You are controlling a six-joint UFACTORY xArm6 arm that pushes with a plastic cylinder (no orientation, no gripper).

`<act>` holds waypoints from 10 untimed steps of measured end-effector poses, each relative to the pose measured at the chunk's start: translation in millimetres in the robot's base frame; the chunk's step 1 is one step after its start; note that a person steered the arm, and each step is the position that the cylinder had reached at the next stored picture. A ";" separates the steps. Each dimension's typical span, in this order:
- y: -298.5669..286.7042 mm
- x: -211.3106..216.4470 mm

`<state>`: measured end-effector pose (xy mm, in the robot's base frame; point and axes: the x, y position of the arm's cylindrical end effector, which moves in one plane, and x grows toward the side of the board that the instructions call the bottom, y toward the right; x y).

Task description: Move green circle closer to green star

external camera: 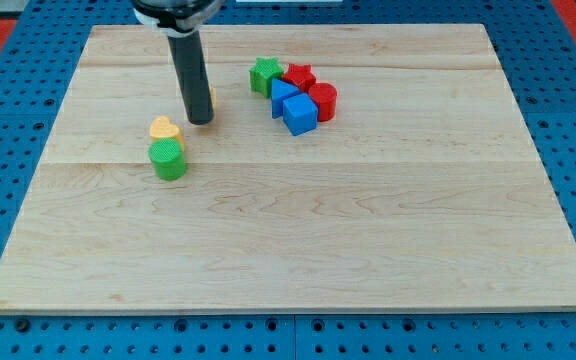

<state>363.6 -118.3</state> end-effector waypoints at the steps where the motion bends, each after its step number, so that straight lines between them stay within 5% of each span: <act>1: -24.1 -23.8; 2: -59.0 -21.2; 4: -91.4 56.4; 5: -58.1 86.2; 10: 61.0 91.0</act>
<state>454.6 -57.4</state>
